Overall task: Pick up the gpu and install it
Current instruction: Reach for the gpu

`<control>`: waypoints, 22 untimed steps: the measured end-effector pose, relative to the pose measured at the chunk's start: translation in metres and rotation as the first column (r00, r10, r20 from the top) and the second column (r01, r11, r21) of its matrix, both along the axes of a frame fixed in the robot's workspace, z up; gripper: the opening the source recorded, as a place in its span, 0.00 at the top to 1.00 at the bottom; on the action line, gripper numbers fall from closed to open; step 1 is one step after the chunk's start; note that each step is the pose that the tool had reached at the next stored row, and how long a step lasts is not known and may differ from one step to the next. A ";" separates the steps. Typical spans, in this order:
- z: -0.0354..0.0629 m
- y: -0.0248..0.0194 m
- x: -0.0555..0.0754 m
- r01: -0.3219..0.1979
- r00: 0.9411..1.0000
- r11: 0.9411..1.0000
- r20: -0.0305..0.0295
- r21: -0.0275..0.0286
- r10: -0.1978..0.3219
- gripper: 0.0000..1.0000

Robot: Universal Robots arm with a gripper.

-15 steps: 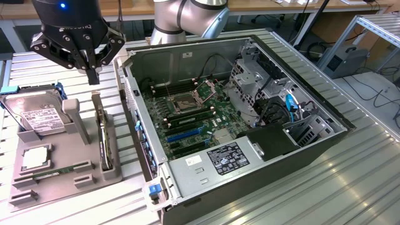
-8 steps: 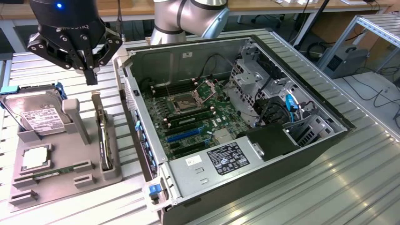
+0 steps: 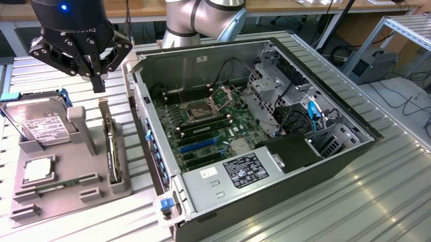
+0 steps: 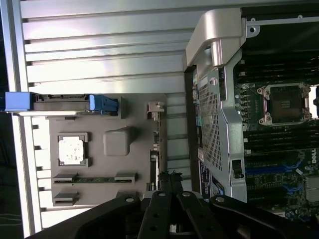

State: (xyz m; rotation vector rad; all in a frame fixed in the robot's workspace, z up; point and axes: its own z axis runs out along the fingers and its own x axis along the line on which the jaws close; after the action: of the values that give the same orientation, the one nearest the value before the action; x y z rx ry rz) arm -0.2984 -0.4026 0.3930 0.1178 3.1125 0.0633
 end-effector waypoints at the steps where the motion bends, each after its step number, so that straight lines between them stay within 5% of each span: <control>1: 0.0000 -0.0020 0.000 0.000 1.000 1.000 0.000 0.000 0.000 0.89; 22: 0.0000 -0.0190 0.000 0.000 1.000 1.000 0.000 0.000 0.000 0.89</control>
State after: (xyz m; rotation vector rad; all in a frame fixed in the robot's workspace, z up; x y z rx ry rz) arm -0.2984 -0.4216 0.3931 0.1179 3.1125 0.0632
